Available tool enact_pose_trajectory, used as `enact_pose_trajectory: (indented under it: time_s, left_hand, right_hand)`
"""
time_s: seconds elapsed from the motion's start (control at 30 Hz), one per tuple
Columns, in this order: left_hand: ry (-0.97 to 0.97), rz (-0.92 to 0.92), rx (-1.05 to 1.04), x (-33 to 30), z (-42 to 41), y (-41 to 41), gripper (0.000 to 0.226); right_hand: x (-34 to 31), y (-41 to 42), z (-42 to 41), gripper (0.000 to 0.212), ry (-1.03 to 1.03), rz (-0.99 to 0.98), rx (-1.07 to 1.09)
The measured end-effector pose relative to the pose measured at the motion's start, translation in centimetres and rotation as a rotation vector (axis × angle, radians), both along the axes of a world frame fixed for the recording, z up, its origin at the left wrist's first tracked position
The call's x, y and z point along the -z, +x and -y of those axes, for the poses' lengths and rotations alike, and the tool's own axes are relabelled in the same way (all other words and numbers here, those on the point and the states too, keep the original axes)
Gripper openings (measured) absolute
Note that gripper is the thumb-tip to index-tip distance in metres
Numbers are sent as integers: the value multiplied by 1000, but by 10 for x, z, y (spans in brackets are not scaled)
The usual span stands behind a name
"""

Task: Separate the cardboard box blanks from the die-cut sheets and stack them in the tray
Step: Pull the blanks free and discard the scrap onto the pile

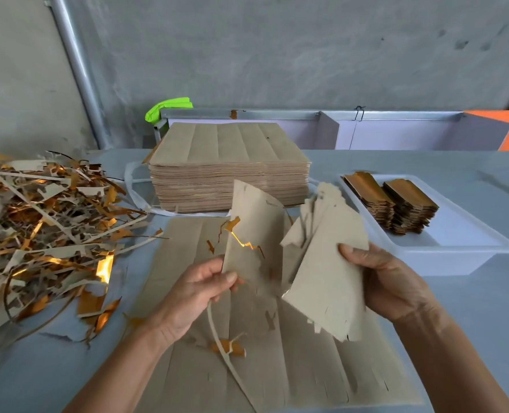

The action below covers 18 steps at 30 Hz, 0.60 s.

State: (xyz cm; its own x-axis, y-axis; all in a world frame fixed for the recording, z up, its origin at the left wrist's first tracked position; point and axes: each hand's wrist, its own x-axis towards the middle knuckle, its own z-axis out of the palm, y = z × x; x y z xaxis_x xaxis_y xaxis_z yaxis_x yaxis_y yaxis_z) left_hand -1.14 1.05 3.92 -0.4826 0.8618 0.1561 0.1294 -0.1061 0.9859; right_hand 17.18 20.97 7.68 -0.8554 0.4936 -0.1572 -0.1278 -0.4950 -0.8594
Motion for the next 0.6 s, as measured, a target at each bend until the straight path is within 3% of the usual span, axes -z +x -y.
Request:
enact_pose_trajectory:
  time_s: [0.13,0.27,0.4,0.47,0.6]
  left_hand:
    - [-68,-30,125,0,-1,3,18]
    - [-124,-47,96,2,0,-1,14]
    - [30,352,103,-10,-7,-6,63]
    - [29,448,26,-17,-16,-7,71]
    - [-1,513,-146,-15,-26,-6,24]
  right_hand:
    - [-8,-15,7,54,128,68,-189]
    - [-8,-23,13,30,228,72,-139]
    - [-9,-20,15,23,572,164,-107]
    - [-7,-21,21,20,727,184,-147]
    - [-3,-24,30,20,1068,327,-158]
